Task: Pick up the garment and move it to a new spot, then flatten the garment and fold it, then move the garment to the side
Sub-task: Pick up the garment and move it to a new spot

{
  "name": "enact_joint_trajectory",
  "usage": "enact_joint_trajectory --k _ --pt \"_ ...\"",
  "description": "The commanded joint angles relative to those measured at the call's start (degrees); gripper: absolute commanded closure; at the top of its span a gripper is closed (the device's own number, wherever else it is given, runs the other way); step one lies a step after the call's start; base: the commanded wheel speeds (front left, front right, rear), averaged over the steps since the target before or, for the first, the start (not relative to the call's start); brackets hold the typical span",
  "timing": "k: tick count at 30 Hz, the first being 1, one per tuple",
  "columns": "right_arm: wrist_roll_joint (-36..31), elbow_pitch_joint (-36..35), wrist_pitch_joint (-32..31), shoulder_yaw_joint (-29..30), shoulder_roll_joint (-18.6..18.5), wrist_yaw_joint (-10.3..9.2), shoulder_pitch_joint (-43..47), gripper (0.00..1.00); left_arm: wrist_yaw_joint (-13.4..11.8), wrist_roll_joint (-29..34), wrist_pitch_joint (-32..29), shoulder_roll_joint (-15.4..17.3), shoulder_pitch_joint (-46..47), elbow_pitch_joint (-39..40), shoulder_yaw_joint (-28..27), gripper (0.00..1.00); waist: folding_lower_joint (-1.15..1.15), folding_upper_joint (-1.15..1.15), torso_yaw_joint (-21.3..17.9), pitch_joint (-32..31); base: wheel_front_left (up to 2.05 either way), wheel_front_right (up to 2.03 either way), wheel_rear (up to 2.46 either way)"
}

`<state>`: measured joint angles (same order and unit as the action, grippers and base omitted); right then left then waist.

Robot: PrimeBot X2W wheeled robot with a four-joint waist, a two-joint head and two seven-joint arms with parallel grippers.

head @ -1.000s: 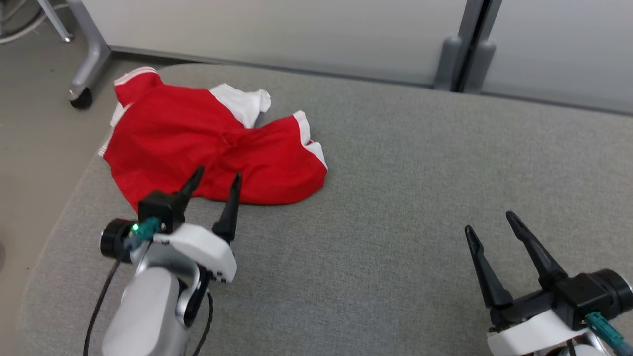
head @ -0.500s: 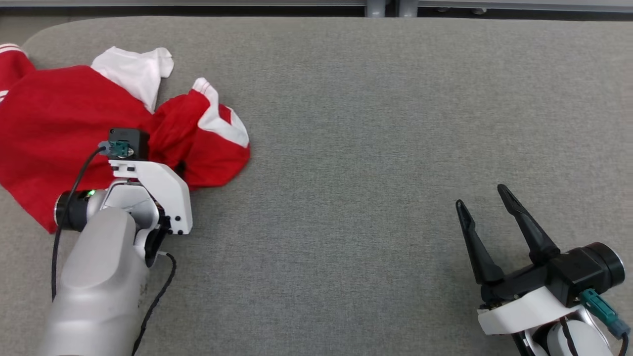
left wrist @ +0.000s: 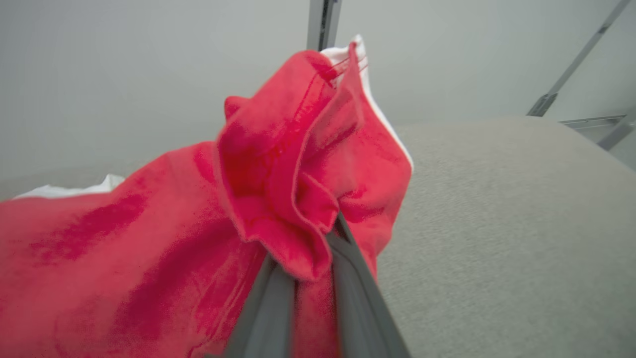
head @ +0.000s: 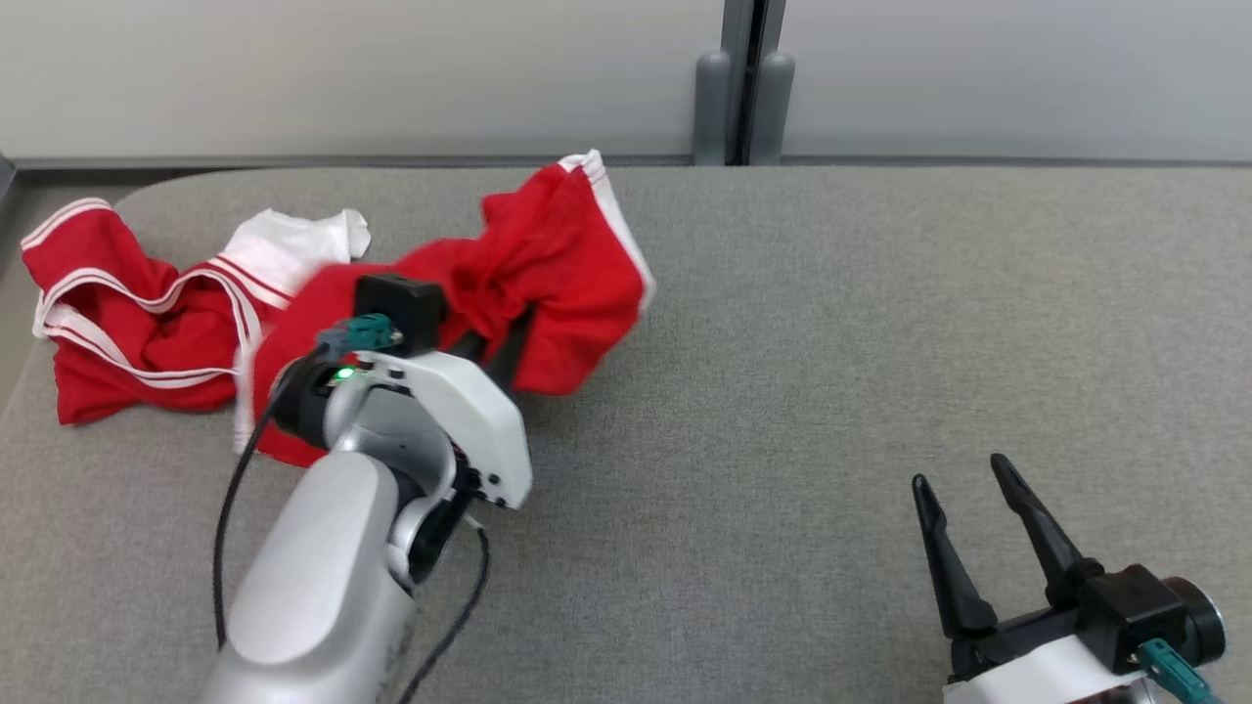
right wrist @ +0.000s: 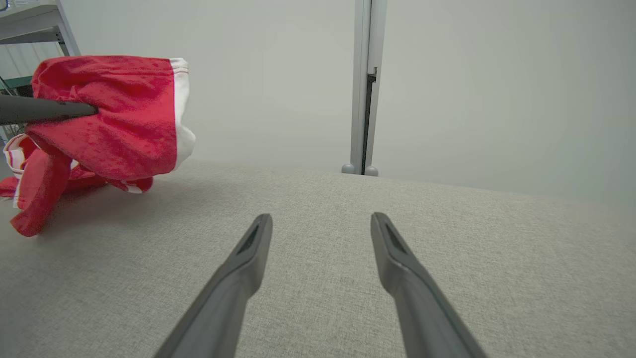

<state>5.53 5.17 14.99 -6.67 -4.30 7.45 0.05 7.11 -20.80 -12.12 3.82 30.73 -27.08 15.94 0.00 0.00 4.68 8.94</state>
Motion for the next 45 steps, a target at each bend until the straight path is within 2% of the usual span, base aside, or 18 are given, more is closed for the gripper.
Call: enact_joint_trajectory --k 1,5,7,9,13,17,20,22,25,29,30,31,32,34,35,38,41,45 --pt "0.17 0.18 0.30 -0.06 -0.03 0.06 0.63 0.00 0.39 -0.88 -0.74 -0.24 -1.59 3.47 1.44 1.00 0.00 0.00 -1.32 -3.94 0.00 0.00 0.00" --pt "0.02 0.15 0.30 -0.74 0.53 0.07 0.56 0.00 0.26 -5.90 -4.82 -0.65 -6.44 17.58 6.11 1.00 0.00 0.00 -5.09 -6.16 0.00 0.00 0.00" --pt "-0.03 -0.15 0.30 -0.93 0.70 0.06 -0.04 0.00 -0.87 -8.44 -6.10 -0.75 -8.11 23.48 7.98 1.00 0.00 0.00 -7.56 -6.36 0.00 0.00 0.00" --pt "-0.03 -0.31 0.30 -1.10 0.86 0.05 -0.39 0.00 -2.76 -13.35 -6.03 -0.85 -9.40 28.45 10.25 1.00 0.00 0.00 -10.32 -6.05 0.00 0.00 0.00" --pt "0.38 -0.69 0.30 0.03 1.01 0.04 -0.99 0.00 -9.07 -22.17 -3.20 -0.74 -9.71 32.88 14.40 1.00 0.00 0.00 -15.86 -4.25 0.00 0.00 0.00" --pt "0.79 -0.76 0.30 1.59 1.24 0.04 -0.72 0.00 -14.90 -34.93 2.20 -0.77 -9.80 28.72 15.07 1.00 0.00 0.00 -20.46 -1.97 0.00 0.00 0.00" --pt "1.20 -0.59 0.30 2.27 1.30 0.04 -0.06 0.00 -17.70 -39.85 6.38 -0.73 -8.49 20.57 14.10 1.00 0.00 0.00 -22.77 -0.61 0.00 0.00 0.00" --pt "1.90 -0.53 0.30 2.29 1.34 0.04 0.07 0.00 -18.93 -40.25 8.96 -0.72 -7.39 13.67 13.04 1.00 0.00 0.00 -23.84 0.01 0.00 0.00 0.00" --pt "2.95 -0.58 0.30 2.15 1.33 0.04 0.22 0.00 -19.65 -41.16 12.14 -0.82 -6.50 2.71 11.13 1.00 0.00 0.00 -24.71 0.46 0.00 0.00 0.00" --pt "3.57 -0.59 0.30 2.11 1.31 0.04 0.26 0.00 -16.83 -42.48 14.29 -0.78 -4.74 -7.26 10.10 1.00 0.00 0.00 -24.74 0.55 0.00 0.00 0.00" --pt "3.45 -0.60 0.30 2.20 1.32 0.04 0.35 0.00 -16.02 -43.04 14.71 -0.75 -4.50 -8.71 10.27 0.77 0.00 0.00 -24.35 0.40 0.00 0.00 0.00" --pt "3.20 -0.48 0.30 2.32 1.31 0.04 0.47 0.00 -15.44 -43.68 15.28 -0.76 -4.24 -9.78 10.67 0.61 0.00 0.00 -23.88 0.12 0.00 0.00 0.00" --pt "2.93 -0.40 0.30 2.37 1.30 0.04 0.58 0.00 -15.05 -44.23 16.04 -0.77 -4.02 -10.48 11.15 0.00 0.00 0.00 -23.40 -0.19 0.00 0.00 0.00" --pt "2.06 -0.44 0.30 2.74 1.26 0.04 0.91 0.00 -14.13 -42.34 19.81 -0.84 -3.23 -11.23 13.78 0.00 0.00 0.00 -21.81 -1.63 0.00 0.00 0.00" --pt "2.06 -0.44 0.30 2.74 1.26 0.04 0.91 0.00 -14.13 -42.34 19.81 -0.84 -3.23 -11.23 13.78 0.00 0.00 0.00 -21.81 -1.63 0.00 0.00 0.00" --pt "0.60 -0.90 0.30 3.54 1.27 0.04 1.77 0.00 -14.12 -37.91 24.84 -0.16 -5.12 -9.92 15.86 0.00 0.00 0.00 -19.88 -4.06 0.00 0.00 0.00" --pt "-0.98 -1.73 0.30 4.19 1.27 0.04 2.92 0.00 -15.86 -32.23 27.08 2.23 -9.51 -5.71 15.85 0.00 0.00 0.00 -17.74 -6.60 0.00 0.00 0.00" --pt "-2.04 -3.11 0.30 5.56 1.07 0.04 4.44 0.00 -18.99 -22.40 27.32 4.45 -18.92 5.73 9.61 0.00 0.00 0.00 -14.23 -8.70 0.00 0.00 0.00"
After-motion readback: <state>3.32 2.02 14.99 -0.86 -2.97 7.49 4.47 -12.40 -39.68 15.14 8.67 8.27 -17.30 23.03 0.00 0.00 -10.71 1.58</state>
